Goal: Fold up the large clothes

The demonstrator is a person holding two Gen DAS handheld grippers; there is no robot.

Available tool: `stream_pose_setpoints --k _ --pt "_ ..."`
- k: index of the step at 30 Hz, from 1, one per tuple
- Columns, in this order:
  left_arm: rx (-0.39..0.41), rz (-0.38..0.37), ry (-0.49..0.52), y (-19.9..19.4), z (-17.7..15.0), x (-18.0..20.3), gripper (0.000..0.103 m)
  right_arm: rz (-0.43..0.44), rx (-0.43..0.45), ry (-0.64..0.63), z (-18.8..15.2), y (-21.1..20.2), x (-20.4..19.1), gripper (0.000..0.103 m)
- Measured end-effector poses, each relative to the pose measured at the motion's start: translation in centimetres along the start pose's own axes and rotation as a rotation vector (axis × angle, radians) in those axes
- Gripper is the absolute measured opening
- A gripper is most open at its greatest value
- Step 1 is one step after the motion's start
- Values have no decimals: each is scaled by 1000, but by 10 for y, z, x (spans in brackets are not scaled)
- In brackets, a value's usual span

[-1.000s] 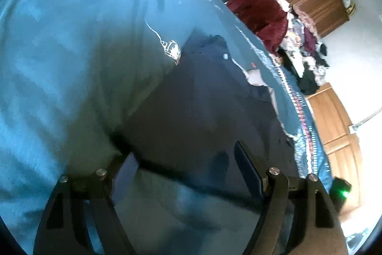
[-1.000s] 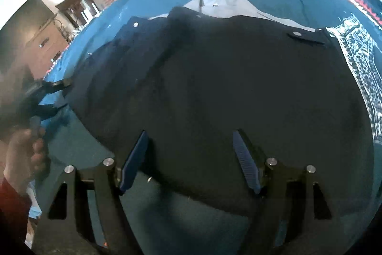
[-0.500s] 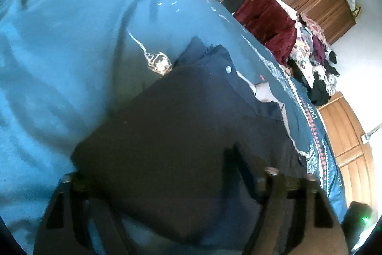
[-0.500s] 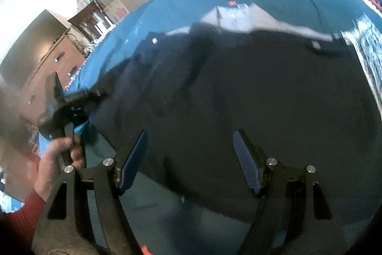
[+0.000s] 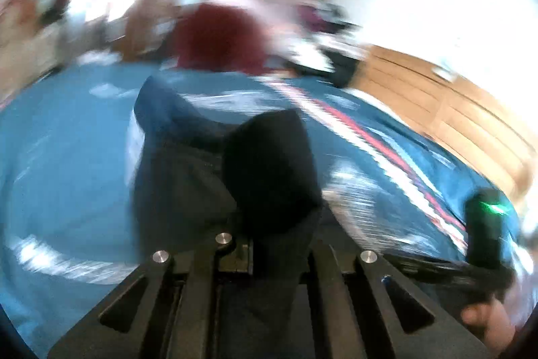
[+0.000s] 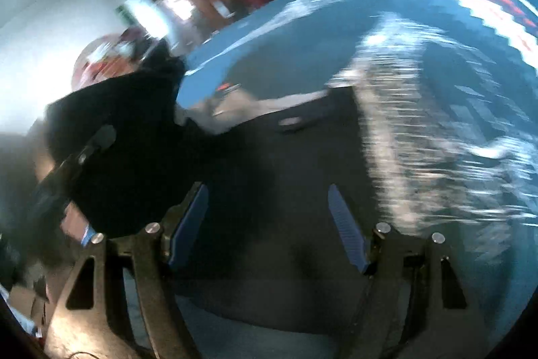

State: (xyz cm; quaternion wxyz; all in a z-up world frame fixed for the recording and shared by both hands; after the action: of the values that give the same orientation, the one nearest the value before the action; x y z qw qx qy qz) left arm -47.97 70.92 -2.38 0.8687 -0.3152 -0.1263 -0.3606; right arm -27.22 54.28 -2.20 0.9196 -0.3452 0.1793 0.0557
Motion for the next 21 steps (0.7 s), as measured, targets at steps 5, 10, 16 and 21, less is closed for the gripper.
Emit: stream_pose_setpoints --k 5,10,16,21 --pt "-355 -79 129 117 -110 64 6 -56 -11 94 -25 -24 61 73" --pt "-423 -34 127 141 -140 52 9 -9 -36 91 -29 -21 67 73" --pt "-458 -28 208 119 -151 65 28 47 -33 137 -35 -22 69 73" --pt "-457 -100 220 57 -162 73 60 133 -97 170 -47 -15 55 73"
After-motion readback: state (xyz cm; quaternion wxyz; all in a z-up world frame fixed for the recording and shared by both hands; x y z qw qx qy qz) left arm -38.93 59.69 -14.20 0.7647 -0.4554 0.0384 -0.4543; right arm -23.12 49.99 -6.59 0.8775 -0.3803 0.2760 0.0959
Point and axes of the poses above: each gripper's, at about its wrist camera, not at the fingertips, and y roughly the way its jaws point, x to its right, z to its top, the point moved 6 cm from there along y, roughly the way its jaws point, and after that the axes turned 15 degrees about -y, right-handed, at the moved point
